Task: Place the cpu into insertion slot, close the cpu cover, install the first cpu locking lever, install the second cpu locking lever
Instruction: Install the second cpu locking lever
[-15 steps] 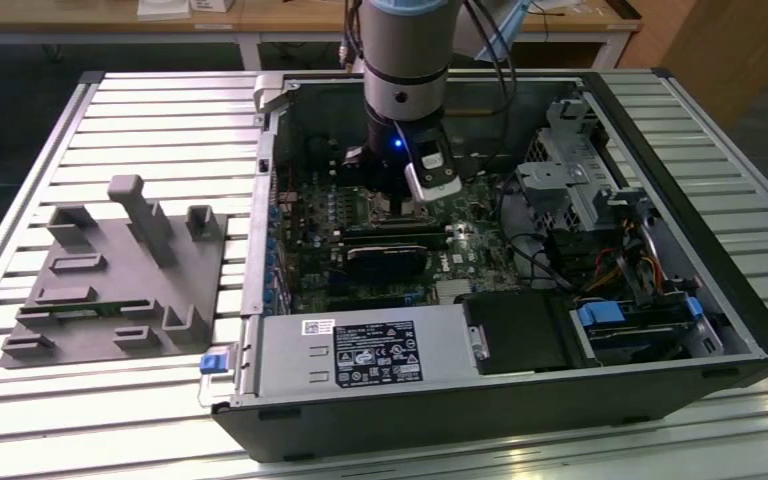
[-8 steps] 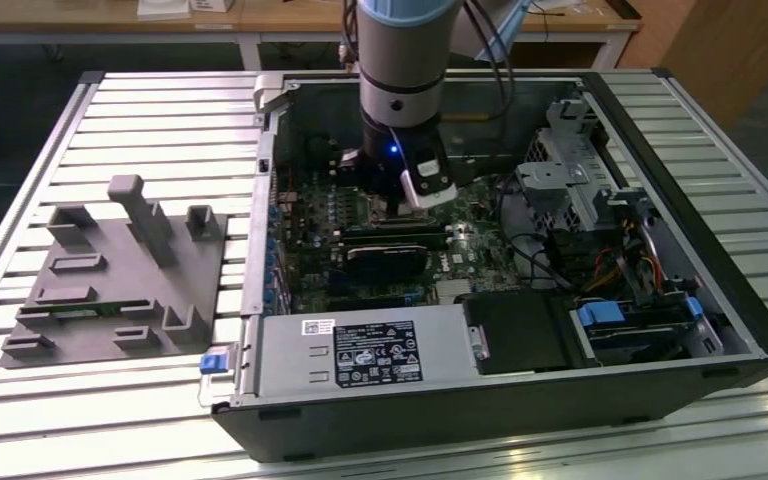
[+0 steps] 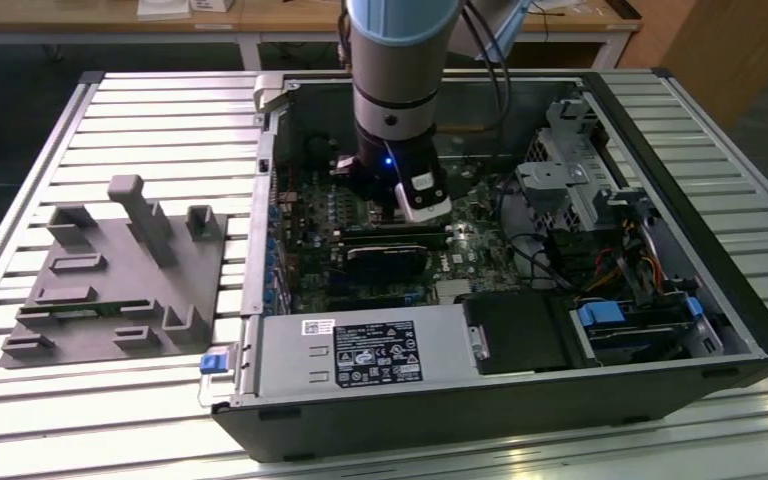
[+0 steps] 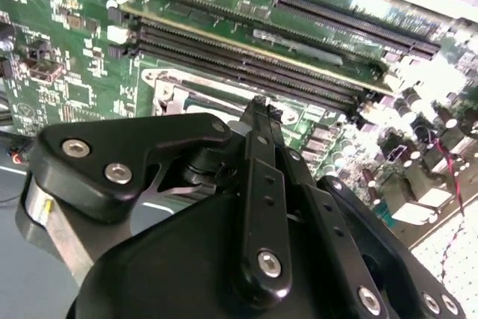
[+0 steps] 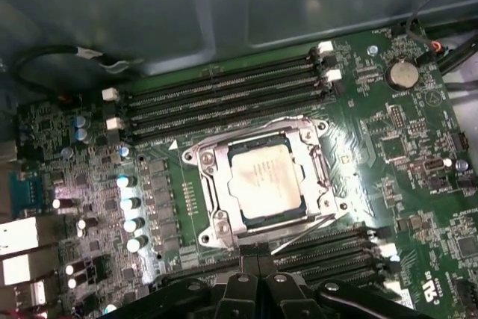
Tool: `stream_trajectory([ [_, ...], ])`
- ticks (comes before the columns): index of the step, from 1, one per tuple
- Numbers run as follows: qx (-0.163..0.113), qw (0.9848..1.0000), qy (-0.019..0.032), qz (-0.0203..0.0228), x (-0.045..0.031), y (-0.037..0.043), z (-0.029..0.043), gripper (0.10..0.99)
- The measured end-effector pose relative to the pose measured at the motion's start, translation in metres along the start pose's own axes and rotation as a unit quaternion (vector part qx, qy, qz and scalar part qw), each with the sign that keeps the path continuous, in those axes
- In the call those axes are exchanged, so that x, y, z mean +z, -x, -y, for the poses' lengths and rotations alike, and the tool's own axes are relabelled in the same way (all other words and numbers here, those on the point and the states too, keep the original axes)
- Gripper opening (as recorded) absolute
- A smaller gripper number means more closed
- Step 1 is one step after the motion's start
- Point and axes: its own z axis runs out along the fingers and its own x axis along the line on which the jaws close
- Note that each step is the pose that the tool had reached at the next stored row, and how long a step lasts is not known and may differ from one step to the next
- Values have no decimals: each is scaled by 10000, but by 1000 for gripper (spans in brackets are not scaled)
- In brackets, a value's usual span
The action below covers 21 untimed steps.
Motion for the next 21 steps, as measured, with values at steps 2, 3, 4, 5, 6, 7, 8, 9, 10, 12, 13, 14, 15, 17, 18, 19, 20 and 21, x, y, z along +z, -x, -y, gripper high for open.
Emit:
stream_trajectory([
  [2,1,10000,15,-4,3,5,29,106],
  [3,1,10000,25,-6,6,5,40,106],
  [4,2,10000,43,-11,12,2,48,106],
  [5,3,10000,65,-17,19,-4,54,106],
  [6,4,10000,92,-24,25,-11,61,106],
  [7,5,9999,120,-31,32,-19,67,106],
  [8,7,9999,148,-38,38,-28,73,106],
  [9,8,9998,173,-44,45,-37,79,106],
  [10,9,9998,195,-50,52,-45,87,106],
  [12,10,9997,231,-59,69,-56,106,106],
  [13,11,9997,244,-62,76,-62,115,106],
  [14,12,9996,259,-66,83,-69,124,106],
  [15,13,9996,274,-70,91,-77,132,106],
  [17,14,9995,316,-81,105,-97,144,106],
  [18,16,9994,343,-88,111,-109,151,106],
  [19,17,9993,366,-93,119,-120,156,106],
  [20,18,9992,388,-99,127,-131,160,106],
  [21,19,9991,407,-104,135,-141,165,106],
])
